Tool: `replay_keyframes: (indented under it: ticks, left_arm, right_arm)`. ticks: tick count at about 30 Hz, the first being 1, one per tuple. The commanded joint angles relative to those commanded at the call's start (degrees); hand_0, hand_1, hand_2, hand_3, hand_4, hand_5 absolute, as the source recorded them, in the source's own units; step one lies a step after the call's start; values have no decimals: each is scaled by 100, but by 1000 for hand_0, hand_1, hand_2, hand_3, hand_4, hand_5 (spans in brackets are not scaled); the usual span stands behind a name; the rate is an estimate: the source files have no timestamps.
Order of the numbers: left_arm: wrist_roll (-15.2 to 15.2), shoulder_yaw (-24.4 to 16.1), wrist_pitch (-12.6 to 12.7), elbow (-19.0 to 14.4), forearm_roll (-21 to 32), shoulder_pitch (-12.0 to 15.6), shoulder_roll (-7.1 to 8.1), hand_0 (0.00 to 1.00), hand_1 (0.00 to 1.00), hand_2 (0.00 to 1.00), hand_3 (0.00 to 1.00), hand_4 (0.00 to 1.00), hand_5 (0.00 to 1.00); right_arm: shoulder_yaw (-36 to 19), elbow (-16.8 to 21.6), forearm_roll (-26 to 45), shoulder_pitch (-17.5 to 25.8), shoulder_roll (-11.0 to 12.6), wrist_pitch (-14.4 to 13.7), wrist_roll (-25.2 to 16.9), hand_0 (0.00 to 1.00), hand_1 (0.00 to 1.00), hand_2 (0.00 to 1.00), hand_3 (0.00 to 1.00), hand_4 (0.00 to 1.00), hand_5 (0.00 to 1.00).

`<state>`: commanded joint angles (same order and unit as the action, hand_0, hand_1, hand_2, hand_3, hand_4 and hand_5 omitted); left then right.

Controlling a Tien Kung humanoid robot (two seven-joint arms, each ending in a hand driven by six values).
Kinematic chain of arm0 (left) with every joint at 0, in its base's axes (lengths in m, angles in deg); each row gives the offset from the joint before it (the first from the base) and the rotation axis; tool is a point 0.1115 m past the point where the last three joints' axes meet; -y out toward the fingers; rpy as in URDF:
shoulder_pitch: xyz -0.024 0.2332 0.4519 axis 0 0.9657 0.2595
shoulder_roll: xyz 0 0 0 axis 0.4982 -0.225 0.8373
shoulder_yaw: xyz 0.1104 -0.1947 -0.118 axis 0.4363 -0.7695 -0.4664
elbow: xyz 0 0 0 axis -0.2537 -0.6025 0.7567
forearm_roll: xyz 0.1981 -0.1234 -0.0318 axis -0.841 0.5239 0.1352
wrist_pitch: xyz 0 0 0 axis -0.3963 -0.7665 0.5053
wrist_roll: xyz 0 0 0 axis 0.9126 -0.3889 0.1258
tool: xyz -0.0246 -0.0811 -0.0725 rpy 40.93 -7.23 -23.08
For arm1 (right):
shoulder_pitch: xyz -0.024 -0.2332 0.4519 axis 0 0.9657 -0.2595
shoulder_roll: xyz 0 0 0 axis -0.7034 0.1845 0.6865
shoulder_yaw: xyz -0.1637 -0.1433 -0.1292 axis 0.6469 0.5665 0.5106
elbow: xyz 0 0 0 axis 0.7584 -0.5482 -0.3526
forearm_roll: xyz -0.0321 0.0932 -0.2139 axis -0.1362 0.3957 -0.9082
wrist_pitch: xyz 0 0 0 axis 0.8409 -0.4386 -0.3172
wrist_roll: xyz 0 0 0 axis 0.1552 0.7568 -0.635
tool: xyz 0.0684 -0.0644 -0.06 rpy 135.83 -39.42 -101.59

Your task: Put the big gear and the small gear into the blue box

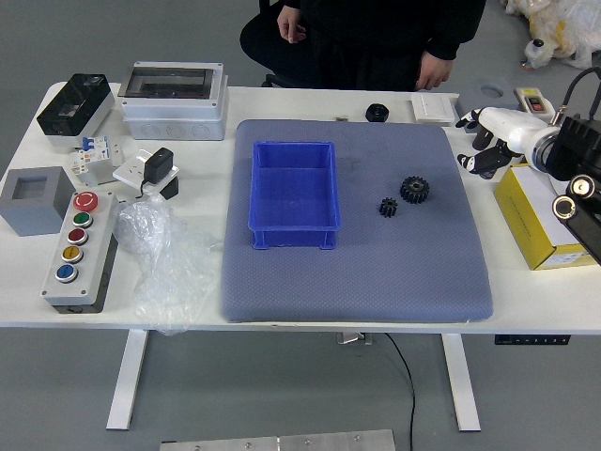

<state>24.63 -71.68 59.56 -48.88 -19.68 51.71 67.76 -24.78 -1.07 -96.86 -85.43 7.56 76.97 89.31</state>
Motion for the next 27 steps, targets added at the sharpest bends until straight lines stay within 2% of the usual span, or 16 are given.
replay_keyframes:
  ticks: [15, 16, 21, 22, 27]
  left_arm:
    - [2, 94, 3, 0, 29, -21, -32, 860, 830, 829, 780, 595, 371]
    - [2, 100, 3, 0, 29, -25, -34, 860, 830, 829, 780, 594, 371]
    - [3, 132, 4, 1, 40, -44, -42, 860, 830, 829, 780, 594, 371]
    - [3, 137, 4, 1, 43, -48, -45, 860, 830, 829, 779, 594, 370]
    - [5, 159, 6, 2, 58, -62, -58, 860, 830, 829, 779, 594, 370]
  right_arm:
    - [482, -574, 124, -334, -226, -28, -217, 596, 621, 822, 871, 629, 88]
    - [531, -617, 127, -367, -243, -28, -233, 606, 616, 743, 833, 653, 50]
    - [753, -801, 122, -521, -329, -50, -317, 606, 616, 743, 833, 653, 50]
    - [801, -846, 119, -555, -350, -56, -337, 601, 607, 721, 783, 674, 2]
    - [989, -1029, 143, -680, -428, -87, -420, 601, 607, 721, 783, 674, 2]
